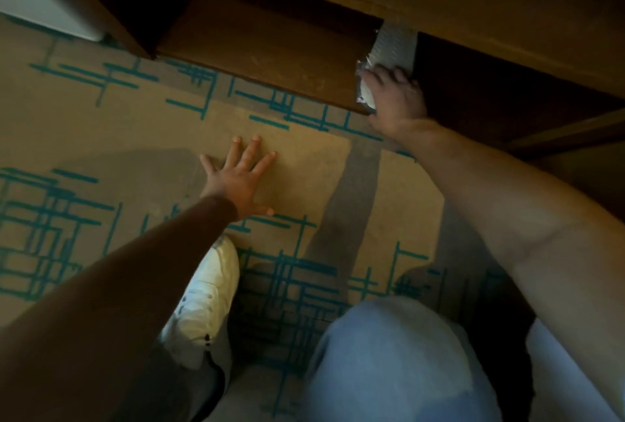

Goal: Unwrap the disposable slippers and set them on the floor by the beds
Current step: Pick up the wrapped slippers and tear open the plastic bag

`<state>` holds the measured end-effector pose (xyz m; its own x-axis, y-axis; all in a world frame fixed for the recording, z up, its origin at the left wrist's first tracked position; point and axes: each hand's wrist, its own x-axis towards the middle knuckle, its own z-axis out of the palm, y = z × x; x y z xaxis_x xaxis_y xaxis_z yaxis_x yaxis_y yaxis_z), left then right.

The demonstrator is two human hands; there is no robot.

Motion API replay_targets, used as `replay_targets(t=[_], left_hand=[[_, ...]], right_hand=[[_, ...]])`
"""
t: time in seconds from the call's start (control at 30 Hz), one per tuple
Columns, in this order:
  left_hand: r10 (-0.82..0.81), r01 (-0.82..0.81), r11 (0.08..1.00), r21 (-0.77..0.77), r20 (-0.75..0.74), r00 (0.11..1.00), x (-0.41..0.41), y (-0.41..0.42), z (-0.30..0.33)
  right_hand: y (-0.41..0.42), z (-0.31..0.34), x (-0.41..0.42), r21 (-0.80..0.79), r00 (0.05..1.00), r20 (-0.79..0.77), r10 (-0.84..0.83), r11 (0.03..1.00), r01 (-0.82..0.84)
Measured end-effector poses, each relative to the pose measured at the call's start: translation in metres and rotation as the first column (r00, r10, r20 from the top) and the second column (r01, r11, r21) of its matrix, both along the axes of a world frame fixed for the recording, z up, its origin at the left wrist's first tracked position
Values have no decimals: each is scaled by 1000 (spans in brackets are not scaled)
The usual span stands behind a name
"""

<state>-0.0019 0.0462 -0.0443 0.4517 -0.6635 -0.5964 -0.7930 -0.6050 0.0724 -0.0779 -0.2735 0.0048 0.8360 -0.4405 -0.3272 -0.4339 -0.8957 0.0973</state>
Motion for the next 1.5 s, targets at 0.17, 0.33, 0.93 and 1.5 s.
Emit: replay_targets(t=[0.17,0.33,0.93,1.5], left_hand=[[17,-18,1000,-6,-30,999,0,5,7],[335,-355,927,-121,-162,928,-8,-43,45],[380,-939,295,179,-923,-56,-59,-77,256],[12,-299,900,-319,-665,747,-13,-25,379]], right_hand=[[16,-2,-13,4,993,100,-55,998,55],[48,18,-64,113,950,310,-28,994,-8],[108,231,-116,610,820,548,-166,749,-257],[137,292,-144,875,318,473,-822,481,-58]])
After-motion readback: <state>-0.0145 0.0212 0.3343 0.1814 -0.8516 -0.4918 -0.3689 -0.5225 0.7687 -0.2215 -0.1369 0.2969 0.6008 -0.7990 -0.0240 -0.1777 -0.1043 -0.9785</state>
